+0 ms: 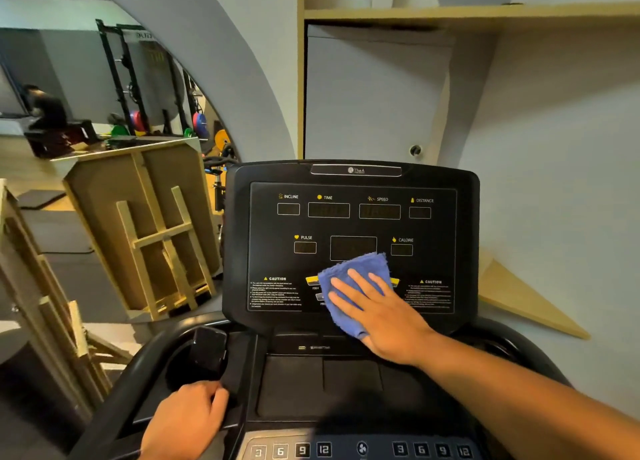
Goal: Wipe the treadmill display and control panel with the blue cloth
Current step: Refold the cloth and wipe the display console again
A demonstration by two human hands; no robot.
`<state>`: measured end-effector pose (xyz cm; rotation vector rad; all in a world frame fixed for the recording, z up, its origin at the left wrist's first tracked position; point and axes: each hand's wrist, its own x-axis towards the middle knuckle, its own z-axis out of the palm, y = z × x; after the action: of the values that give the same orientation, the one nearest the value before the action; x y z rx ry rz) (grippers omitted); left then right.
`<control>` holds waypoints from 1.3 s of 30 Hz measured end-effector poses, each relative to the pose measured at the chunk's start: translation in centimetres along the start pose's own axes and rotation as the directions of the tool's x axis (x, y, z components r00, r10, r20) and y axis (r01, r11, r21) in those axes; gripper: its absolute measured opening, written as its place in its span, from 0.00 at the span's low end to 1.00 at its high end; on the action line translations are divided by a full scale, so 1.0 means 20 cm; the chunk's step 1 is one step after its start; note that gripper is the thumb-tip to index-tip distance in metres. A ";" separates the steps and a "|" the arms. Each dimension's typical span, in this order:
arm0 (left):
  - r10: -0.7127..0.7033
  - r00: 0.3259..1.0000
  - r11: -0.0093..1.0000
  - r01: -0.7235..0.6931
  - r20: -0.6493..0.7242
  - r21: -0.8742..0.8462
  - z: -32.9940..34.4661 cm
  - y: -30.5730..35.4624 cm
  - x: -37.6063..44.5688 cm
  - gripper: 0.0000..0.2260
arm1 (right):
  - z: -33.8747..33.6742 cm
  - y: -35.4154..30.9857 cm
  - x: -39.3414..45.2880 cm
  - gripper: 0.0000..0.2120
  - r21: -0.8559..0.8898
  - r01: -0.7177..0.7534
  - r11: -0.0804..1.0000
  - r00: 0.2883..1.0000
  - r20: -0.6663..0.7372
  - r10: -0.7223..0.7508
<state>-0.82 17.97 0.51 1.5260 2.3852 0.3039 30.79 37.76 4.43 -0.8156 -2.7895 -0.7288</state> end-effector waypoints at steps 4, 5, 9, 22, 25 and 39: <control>0.004 1.000 1.000 -0.004 -0.015 -0.006 0.01 0.00 0.01 0.16 | -0.14 0.06 0.25 0.39 0.071 -0.170 0.983 0.982 -0.068 0.175; 0.006 1.000 1.000 -0.006 -0.019 -0.004 0.01 -0.01 0.00 0.16 | -0.16 0.01 0.31 0.39 0.109 -0.263 0.959 0.958 -0.088 0.273; 0.037 0.997 0.999 -0.037 -0.070 -0.007 0.03 -0.02 -0.01 0.16 | -0.11 -0.31 0.41 0.40 0.187 -0.361 0.914 0.915 -0.120 0.386; 0.040 0.996 0.998 -0.044 -0.077 -0.046 0.04 -0.04 0.00 0.17 | -0.35 -0.07 0.86 0.35 0.111 -0.229 0.967 0.948 -0.199 0.247; 0.045 0.995 0.997 -0.050 -0.090 -0.051 0.06 -0.06 0.01 0.17 | -0.31 -0.26 0.93 0.37 0.151 -0.231 0.961 0.940 -0.222 0.261; 0.059 0.992 0.996 -0.066 -0.107 -0.062 0.08 -0.08 0.03 0.17 | -0.53 -0.05 1.22 0.31 0.124 -0.097 0.987 0.967 -0.222 0.123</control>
<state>-1.86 17.86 -1.59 1.5938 2.3841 0.4832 9.84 43.25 19.83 -0.8028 -2.5317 -0.5995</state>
